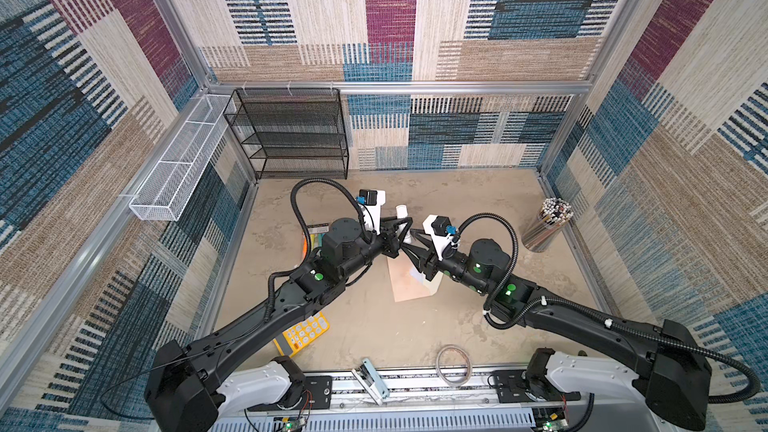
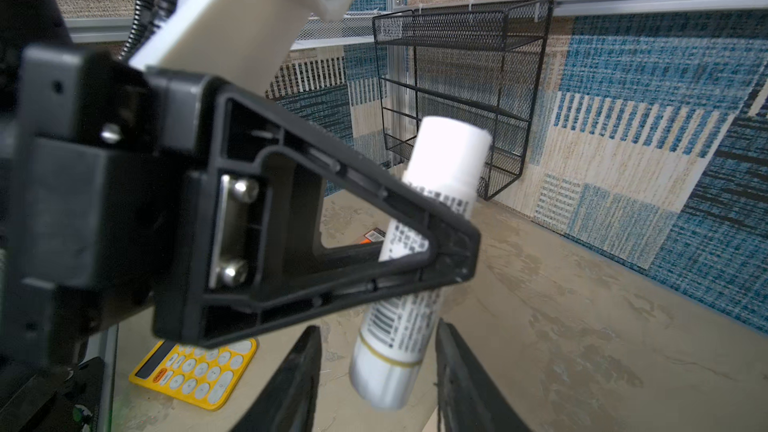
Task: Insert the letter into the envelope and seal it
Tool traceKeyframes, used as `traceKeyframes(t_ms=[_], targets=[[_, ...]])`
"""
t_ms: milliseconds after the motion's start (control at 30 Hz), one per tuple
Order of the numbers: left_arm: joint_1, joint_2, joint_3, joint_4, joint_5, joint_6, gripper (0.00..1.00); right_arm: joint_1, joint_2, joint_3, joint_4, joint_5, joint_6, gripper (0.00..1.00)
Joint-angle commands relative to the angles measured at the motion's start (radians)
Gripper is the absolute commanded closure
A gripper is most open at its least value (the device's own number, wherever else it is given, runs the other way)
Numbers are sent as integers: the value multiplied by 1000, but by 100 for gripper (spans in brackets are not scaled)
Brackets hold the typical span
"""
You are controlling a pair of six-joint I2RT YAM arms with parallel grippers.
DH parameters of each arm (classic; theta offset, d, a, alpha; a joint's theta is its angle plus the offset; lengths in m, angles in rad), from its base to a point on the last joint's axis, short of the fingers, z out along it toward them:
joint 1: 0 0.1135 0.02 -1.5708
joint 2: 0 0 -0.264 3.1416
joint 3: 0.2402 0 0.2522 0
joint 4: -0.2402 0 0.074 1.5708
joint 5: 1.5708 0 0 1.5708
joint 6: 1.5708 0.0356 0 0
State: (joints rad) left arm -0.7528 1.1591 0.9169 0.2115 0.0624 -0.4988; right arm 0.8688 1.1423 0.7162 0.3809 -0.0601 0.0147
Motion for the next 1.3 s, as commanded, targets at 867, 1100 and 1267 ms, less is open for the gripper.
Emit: traceKeyframes(t_ms=[867,1100,1267], targets=[[3,42,-10,61,90,-41,100,2,18,29,90,-32,32,86],[58,19,-44,76,343,-42,100,-38,-86,-13,97,-224,102,90],[125,45,-86,232,679,-130,100,-111,-154,-40,131,-495,202,92]])
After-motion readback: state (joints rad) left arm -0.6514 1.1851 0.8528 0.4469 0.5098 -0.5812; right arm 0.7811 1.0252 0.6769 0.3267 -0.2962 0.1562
